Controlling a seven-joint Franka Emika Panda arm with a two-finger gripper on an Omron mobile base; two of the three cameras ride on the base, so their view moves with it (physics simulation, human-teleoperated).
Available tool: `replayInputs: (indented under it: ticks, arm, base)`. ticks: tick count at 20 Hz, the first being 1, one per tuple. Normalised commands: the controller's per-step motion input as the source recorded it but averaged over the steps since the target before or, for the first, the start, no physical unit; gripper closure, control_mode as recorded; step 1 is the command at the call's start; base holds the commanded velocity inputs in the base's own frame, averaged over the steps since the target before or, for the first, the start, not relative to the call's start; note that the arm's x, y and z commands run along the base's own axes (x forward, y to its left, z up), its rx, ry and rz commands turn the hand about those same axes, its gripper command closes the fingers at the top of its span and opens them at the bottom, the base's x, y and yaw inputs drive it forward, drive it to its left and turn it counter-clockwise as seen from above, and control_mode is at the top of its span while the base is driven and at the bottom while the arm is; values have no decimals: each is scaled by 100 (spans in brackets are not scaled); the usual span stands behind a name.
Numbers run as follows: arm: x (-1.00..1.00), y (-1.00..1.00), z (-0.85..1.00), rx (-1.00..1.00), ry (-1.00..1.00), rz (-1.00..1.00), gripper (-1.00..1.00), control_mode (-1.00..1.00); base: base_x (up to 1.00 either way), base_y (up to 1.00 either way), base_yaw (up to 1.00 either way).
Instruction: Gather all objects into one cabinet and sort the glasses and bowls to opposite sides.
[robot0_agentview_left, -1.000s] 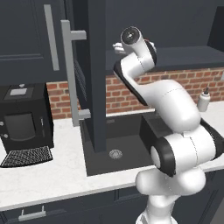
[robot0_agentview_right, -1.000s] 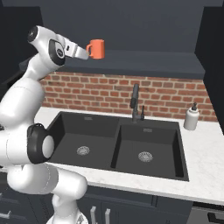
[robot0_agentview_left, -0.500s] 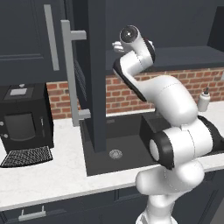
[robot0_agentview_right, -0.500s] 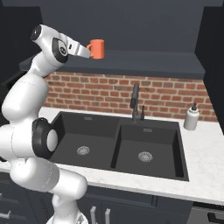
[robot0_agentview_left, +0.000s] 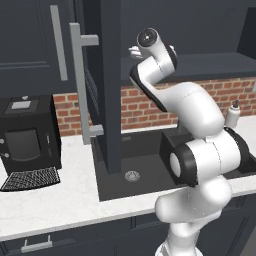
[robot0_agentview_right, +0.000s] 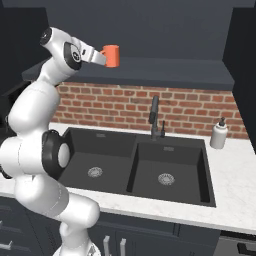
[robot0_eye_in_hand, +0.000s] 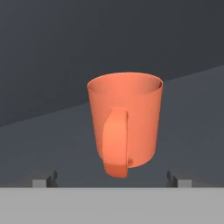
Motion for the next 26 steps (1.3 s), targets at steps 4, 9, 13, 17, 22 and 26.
replayInputs:
  ticks: [4, 9, 13, 17, 22, 26]
  arm:
    - [4, 0, 0, 0, 0, -3, -100, -100]
    - [0, 0, 0, 0, 1, -5, -100, -100]
    - [13, 0, 0, 0, 1, -5, -100, -100]
    - [12, 0, 0, 0, 0, -2, -100, -100]
    - [19, 0, 0, 0, 1, -2, -100, -100]
    - [11, -1, 0, 0, 2, 0, -100, -100]
  base:
    - [0, 0, 0]
    - [0, 0, 0]
    - [0, 0, 0]
    - [0, 0, 0]
    - [0, 0, 0]
    - [0, 0, 0]
